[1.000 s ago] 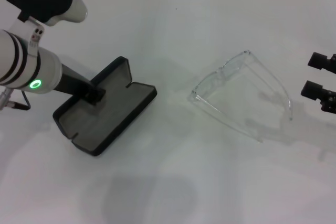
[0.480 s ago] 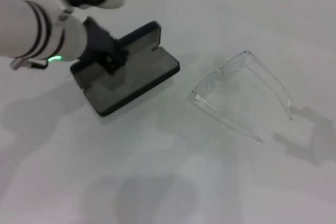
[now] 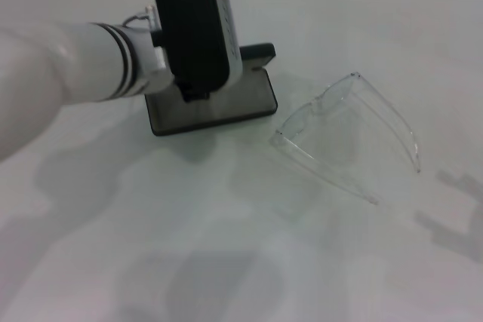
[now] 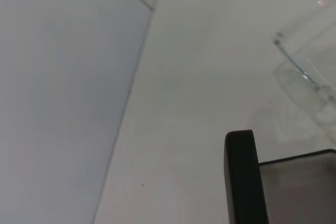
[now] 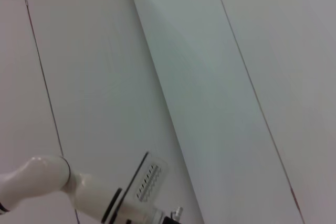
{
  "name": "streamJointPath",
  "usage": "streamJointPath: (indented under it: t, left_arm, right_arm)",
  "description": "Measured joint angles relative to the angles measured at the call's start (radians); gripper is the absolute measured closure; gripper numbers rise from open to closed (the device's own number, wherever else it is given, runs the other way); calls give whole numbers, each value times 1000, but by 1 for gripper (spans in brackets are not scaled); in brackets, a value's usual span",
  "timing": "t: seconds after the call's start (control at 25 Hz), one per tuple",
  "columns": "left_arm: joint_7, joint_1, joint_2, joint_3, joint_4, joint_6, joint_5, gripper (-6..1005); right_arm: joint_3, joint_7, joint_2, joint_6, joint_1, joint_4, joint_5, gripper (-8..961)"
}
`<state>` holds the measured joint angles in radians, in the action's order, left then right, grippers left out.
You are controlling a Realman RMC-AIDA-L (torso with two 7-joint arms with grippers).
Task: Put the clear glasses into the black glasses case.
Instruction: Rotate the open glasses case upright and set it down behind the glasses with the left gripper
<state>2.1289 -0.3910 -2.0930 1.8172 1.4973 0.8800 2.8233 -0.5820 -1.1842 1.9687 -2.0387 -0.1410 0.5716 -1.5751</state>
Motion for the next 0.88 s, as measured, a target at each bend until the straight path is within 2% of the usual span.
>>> streamJointPath:
  t: [0.4,0.64,0.88]
  left_arm:
    - [-36,-75,-1,112,-134,-88,-35,819]
    - [-145,-81,-1,124,-155,-162,-146,832]
    - [-179,-105,-1,122,-230,-195,-170,862]
  right_arm:
    - [1,0,1,2,0,-1,-1,78]
    - [1,1,1,6,-1,-1,-2,78]
    - [1,2,2,8,4,-1,-2,79]
